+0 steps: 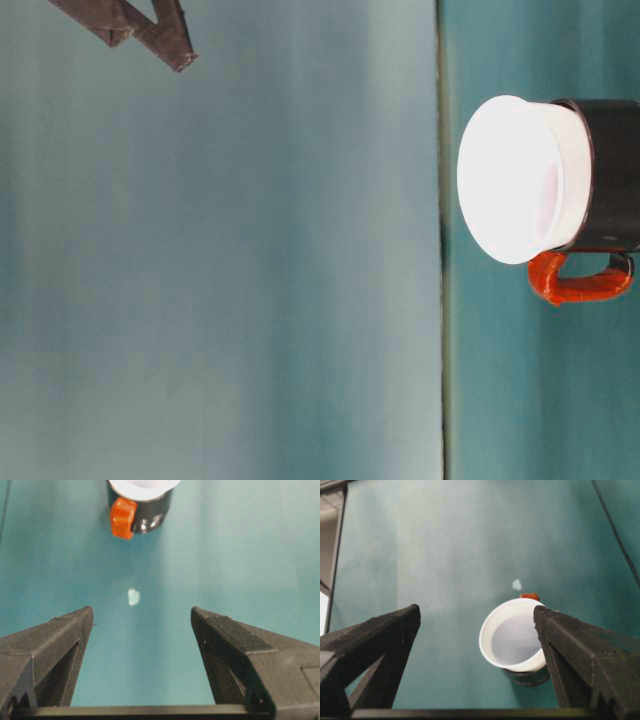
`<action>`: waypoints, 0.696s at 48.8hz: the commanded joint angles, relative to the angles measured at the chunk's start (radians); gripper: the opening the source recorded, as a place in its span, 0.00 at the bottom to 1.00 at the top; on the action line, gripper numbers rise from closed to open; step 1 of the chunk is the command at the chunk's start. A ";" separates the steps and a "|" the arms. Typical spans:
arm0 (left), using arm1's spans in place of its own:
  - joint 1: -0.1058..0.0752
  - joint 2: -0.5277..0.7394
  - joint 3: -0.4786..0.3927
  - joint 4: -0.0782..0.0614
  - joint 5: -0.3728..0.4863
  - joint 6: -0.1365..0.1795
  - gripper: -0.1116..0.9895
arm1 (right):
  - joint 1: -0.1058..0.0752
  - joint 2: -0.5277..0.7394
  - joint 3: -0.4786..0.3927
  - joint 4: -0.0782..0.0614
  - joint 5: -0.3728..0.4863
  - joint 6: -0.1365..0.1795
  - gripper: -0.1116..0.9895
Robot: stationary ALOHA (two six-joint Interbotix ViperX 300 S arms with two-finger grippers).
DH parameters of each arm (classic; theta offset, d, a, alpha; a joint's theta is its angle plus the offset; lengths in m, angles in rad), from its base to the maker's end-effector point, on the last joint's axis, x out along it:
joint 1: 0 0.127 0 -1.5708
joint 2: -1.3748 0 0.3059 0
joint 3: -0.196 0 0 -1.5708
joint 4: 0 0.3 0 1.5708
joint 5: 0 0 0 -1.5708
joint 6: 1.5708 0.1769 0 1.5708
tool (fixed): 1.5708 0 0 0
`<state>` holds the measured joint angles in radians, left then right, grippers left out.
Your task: Put the paper cup into the moved red handle cup holder.
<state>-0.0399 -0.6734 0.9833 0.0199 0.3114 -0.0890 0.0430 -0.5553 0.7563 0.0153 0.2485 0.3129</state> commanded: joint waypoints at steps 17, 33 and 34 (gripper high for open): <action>0.000 -0.008 -0.002 0.002 -0.012 0.000 0.88 | 0.003 0.011 -0.026 0.002 -0.012 0.006 0.89; 0.000 -0.006 -0.002 0.002 -0.012 0.000 0.88 | 0.005 0.015 -0.037 0.002 0.009 0.006 0.88; 0.000 -0.006 0.000 0.002 -0.011 0.000 0.88 | 0.005 0.015 -0.040 0.002 0.014 0.006 0.88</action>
<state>-0.0399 -0.6780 0.9925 0.0199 0.3083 -0.0890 0.0430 -0.5369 0.7501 0.0153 0.2577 0.3129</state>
